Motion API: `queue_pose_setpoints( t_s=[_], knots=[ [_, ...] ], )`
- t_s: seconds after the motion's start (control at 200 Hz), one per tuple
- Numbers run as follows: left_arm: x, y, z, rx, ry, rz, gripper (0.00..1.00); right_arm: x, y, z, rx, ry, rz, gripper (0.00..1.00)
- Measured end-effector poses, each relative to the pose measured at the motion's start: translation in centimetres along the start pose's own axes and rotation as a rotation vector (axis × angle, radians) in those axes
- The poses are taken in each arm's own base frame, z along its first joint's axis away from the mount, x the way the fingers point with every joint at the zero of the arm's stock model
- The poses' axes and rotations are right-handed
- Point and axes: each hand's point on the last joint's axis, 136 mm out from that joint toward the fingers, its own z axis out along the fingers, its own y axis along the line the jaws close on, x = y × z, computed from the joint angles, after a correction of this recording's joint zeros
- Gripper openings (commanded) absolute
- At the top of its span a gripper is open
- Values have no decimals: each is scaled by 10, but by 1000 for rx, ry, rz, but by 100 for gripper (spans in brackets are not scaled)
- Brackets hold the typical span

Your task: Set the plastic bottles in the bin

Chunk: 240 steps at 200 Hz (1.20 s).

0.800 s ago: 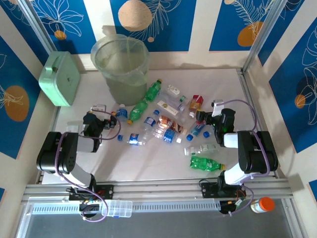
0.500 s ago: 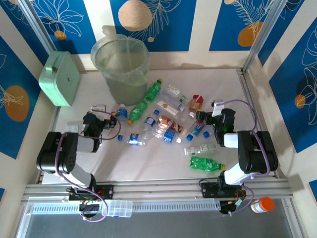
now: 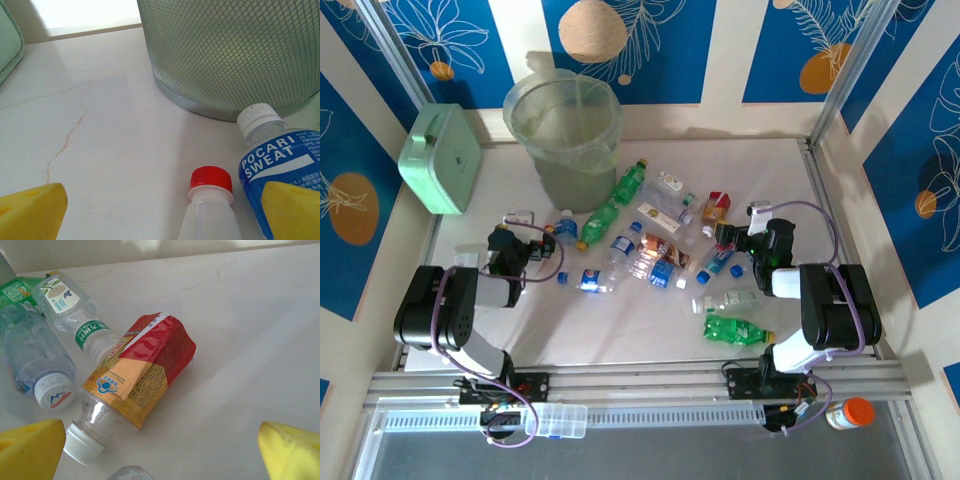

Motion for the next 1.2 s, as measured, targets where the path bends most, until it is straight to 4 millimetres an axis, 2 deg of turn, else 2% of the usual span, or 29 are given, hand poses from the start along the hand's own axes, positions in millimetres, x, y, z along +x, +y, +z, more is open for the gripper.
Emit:
queue_pose_setpoints(
  t_s=[0.285,0.38,0.48,0.58,0.66,0.75,0.855,0.915,1.075,1.2],
  knots=[
    [0,1,0,-5,-1,0,99,1,1,0,-8,5,1,99],
    [-5,6,-6,-38,8,-2,99,1,3,-4,-10,24,5,99],
    [-32,18,-23,-105,-44,-16,99,-13,9,-14,0,25,2,99],
    [-74,24,-46,-151,-162,-8,99,-47,23,-26,0,-35,-25,99],
    [-107,18,-61,-139,-235,8,99,-77,47,-40,-30,-105,-67,99],
    [-147,5,-83,-108,-336,12,99,-108,84,-63,-95,-187,-125,99],
    [-182,-18,-116,-40,-432,-17,99,-139,137,-98,-212,-279,-195,99],
    [-198,-35,-137,29,-456,-44,99,-158,174,-126,-309,-334,-231,99],
    [-233,-70,-196,222,-463,-138,99,-191,251,-195,-519,-385,-288,99],
    [-233,-85,-230,335,-359,-246,99,-204,294,-231,-549,-285,-301,99]
  ],
)
